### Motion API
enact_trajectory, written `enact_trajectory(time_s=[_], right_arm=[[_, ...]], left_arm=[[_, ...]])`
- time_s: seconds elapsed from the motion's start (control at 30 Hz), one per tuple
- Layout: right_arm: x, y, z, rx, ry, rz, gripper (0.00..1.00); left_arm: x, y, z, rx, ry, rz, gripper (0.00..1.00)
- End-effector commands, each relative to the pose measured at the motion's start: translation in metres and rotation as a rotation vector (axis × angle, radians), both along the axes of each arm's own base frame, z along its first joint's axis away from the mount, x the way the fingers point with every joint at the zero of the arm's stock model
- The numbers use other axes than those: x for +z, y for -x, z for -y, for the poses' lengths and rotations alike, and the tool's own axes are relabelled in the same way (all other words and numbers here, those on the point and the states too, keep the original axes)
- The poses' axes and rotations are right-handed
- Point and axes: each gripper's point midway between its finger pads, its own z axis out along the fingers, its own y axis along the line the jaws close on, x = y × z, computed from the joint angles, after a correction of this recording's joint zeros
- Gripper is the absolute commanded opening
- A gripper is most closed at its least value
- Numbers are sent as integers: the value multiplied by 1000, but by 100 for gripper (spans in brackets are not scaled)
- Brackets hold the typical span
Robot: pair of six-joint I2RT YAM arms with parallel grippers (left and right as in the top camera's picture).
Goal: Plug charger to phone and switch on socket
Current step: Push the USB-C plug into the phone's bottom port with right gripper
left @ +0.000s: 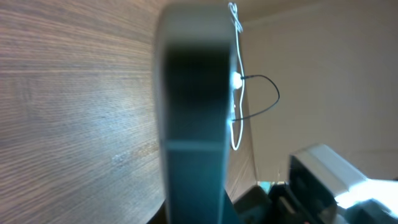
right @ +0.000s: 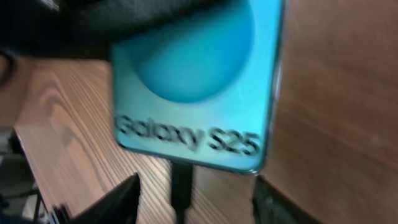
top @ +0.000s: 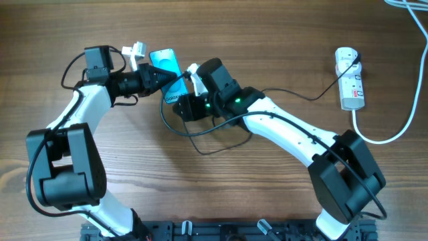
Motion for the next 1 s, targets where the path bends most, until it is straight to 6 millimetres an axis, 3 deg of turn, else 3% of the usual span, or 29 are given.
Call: enact_trajectory(time_s=[0.0, 0.17, 0.3, 0.53, 0.63, 0.8, 0.87, 0.97], right_arm=[[30, 7, 7, 20, -14, 12, 65], [24, 29, 11, 45, 32, -52, 66], [22, 43, 0, 73, 49, -47, 66], [15, 33, 5, -44, 129, 1, 63], [15, 28, 6, -61, 136, 22, 53], [18, 26, 3, -62, 120, 35, 51], [18, 26, 4, -62, 122, 33, 40], [18, 26, 4, -62, 122, 34, 38]], left_arm=[[11, 7, 7, -38, 42, 19, 4], [12, 7, 9, -43, 46, 18, 4], [13, 11, 18, -70, 52, 19, 4], [16, 14, 23, -90, 68, 21, 4], [16, 13, 23, -90, 67, 21, 4], [16, 13, 23, -90, 67, 21, 4], [16, 13, 23, -90, 67, 21, 4], [16, 13, 23, -76, 79, -13, 4]])
